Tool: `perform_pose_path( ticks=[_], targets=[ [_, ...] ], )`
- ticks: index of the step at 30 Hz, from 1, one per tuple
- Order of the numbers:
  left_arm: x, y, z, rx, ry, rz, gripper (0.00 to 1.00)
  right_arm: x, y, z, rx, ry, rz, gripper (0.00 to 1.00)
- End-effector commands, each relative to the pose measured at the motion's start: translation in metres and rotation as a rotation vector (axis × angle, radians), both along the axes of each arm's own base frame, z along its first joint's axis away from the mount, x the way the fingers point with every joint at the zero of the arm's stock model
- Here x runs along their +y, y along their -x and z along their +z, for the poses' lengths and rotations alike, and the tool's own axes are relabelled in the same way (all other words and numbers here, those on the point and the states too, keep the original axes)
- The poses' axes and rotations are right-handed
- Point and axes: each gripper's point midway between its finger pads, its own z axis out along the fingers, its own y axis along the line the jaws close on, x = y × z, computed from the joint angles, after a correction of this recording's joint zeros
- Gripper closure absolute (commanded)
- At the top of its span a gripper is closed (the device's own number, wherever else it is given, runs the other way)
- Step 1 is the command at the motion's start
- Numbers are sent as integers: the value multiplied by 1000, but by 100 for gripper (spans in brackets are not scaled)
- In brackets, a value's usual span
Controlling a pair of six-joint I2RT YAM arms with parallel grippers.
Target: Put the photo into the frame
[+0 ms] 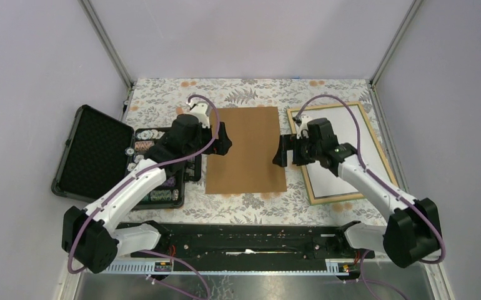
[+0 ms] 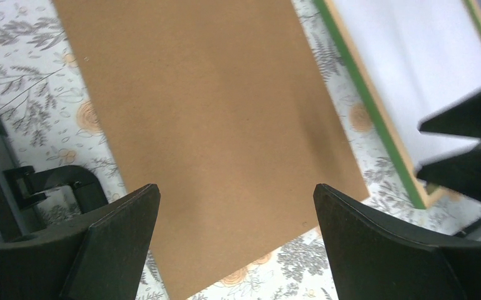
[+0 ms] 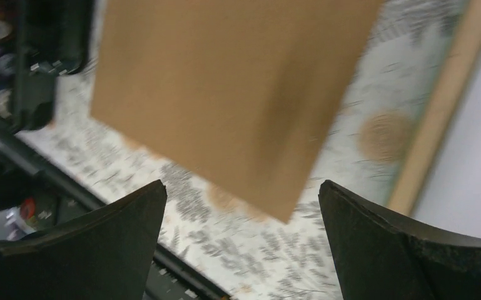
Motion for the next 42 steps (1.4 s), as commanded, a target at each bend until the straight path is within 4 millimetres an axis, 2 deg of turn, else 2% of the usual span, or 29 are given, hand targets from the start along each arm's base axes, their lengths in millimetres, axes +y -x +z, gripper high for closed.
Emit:
perform_pose_path(
  ticks=[1,4,7,8,10,15,17,21,24,28,31,33,42],
  targets=[
    [17,-16,-21,7,-102,93,1,38,29,24,9,-236,99,0],
    [31,-24,-32,28,-187,157,1,25,41,23,7,-158,127,0],
    [41,-27,-35,65,-228,213,1,2,47,41,-90,-75,105,0],
    [42,-27,-36,80,-229,221,1,-8,45,43,-113,-53,42,0],
    [40,-24,-44,121,-214,232,1,-26,39,47,-112,-97,-200,0],
    [36,-11,-73,217,-147,271,1,-13,46,57,-157,-327,-257,0],
    [34,-6,-85,253,-131,279,2,-16,46,56,-186,-347,-277,0],
    [33,-2,-107,309,-127,302,2,-20,43,33,-97,-246,-292,0],
    [33,-4,-120,340,-143,321,2,-3,44,9,55,-209,-219,0],
    [31,-10,-138,378,-166,343,2,5,33,-17,148,-157,-210,0],
    [36,-8,-151,410,-171,399,2,16,25,-28,175,-157,-154,0],
    [33,-7,-158,417,-137,401,1,21,18,-35,196,-147,-147,0],
    [25,9,-190,495,-93,382,1,28,-10,-68,266,-162,-214,0]
  ],
)
